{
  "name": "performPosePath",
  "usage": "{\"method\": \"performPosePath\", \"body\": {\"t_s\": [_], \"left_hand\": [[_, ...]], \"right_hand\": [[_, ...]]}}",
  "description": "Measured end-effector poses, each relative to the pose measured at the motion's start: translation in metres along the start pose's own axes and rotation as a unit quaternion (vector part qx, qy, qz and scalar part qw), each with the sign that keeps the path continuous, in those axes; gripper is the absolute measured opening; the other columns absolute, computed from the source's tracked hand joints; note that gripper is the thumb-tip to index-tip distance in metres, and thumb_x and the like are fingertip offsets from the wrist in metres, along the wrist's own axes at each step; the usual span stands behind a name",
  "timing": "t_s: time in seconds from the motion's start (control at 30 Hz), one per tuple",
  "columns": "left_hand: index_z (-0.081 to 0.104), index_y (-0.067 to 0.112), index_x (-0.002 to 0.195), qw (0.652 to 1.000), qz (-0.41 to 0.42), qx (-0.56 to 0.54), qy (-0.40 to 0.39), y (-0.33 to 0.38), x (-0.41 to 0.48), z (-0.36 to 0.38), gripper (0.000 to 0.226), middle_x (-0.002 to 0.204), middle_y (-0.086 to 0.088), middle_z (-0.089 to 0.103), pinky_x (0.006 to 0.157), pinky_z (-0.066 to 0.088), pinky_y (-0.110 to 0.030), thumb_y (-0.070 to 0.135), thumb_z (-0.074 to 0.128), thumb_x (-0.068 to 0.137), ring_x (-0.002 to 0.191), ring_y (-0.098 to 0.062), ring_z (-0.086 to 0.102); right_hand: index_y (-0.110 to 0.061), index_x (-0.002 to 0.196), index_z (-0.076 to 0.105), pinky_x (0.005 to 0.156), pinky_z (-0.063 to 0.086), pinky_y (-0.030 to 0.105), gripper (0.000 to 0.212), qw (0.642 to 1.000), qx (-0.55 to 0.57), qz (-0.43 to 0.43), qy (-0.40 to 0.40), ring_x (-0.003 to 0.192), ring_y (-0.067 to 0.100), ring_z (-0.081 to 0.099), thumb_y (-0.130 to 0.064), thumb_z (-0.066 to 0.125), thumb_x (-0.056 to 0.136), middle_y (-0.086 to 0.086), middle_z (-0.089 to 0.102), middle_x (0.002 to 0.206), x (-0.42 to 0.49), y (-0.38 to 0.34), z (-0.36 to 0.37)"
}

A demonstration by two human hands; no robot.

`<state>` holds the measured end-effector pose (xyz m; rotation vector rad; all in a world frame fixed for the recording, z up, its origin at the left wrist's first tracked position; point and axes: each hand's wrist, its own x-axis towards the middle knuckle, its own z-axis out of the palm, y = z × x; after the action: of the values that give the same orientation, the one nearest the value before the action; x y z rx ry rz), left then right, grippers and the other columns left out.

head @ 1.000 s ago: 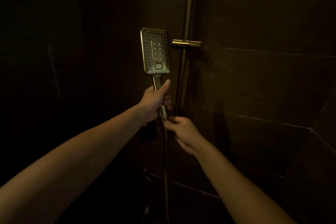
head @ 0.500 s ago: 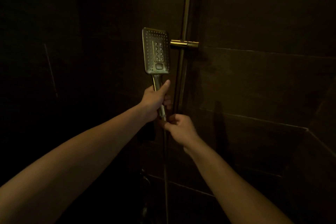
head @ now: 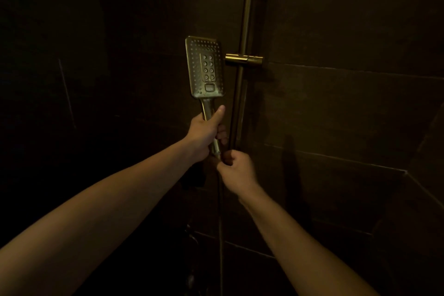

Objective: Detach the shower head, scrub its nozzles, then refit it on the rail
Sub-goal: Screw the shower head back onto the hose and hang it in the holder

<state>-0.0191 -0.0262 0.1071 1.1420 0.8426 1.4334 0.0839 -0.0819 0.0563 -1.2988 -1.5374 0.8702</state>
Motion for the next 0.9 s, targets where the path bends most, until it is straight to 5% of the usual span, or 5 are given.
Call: {"method": "performPosePath", "body": {"t_s": [0.17, 0.3, 0.5, 0.73, 0.9], "left_hand": [[0.049, 0.018, 0.086, 0.999, -0.021, -0.017, -0.037, 0.006, -0.006, -0.001, 0.023, 0.061, 0.003, 0.044, 0.052, 0.045, -0.028, 0.035, 0.063, 0.093, 0.049, -0.009, 0.044], [0.049, 0.017, 0.086, 1.000, -0.004, -0.004, -0.008, 0.003, -0.004, 0.002, 0.024, 0.058, 0.003, 0.045, 0.052, 0.044, -0.029, 0.033, 0.064, 0.093, 0.048, -0.010, 0.045], [0.052, 0.017, 0.082, 1.000, 0.011, 0.011, -0.011, 0.001, -0.004, 0.005, 0.022, 0.057, 0.003, 0.044, 0.052, 0.043, -0.030, 0.033, 0.061, 0.095, 0.048, -0.011, 0.044], [0.052, 0.017, 0.087, 1.000, -0.016, 0.004, -0.026, 0.006, -0.007, -0.002, 0.024, 0.059, 0.005, 0.047, 0.054, 0.046, -0.029, 0.038, 0.064, 0.092, 0.051, -0.010, 0.046], [0.051, 0.016, 0.089, 1.000, 0.005, 0.021, 0.012, 0.000, -0.004, -0.004, 0.025, 0.061, 0.003, 0.046, 0.054, 0.045, -0.030, 0.037, 0.065, 0.092, 0.051, -0.010, 0.046]], "right_hand": [[-0.009, 0.111, 0.065, 0.091, 0.052, 0.038, 0.020, 0.935, 0.287, 0.131, -0.164, 0.098, 0.022, 0.069, -0.010, 0.060, 0.092, 0.007, 0.075, 0.099, 0.010, 0.005, -0.019], [-0.018, 0.122, 0.059, 0.078, 0.051, 0.027, 0.042, 0.991, 0.072, 0.075, -0.090, 0.101, 0.014, 0.064, -0.028, 0.072, 0.084, -0.001, 0.067, 0.112, 0.001, 0.000, -0.007], [-0.021, 0.084, 0.058, 0.046, 0.038, 0.015, 0.008, 0.989, -0.125, -0.068, 0.050, 0.062, 0.004, 0.054, -0.017, 0.064, 0.088, -0.007, 0.057, 0.074, -0.007, 0.001, 0.000], [-0.010, 0.111, 0.066, 0.096, 0.051, 0.043, 0.020, 0.940, 0.263, 0.112, -0.184, 0.095, 0.023, 0.070, -0.012, 0.062, 0.092, 0.007, 0.075, 0.095, 0.007, 0.003, -0.018], [-0.023, 0.094, 0.063, 0.069, 0.055, 0.028, 0.010, 0.997, -0.074, -0.006, -0.017, 0.081, 0.013, 0.066, -0.023, 0.069, 0.086, -0.004, 0.067, 0.088, -0.006, -0.002, -0.003]]}}
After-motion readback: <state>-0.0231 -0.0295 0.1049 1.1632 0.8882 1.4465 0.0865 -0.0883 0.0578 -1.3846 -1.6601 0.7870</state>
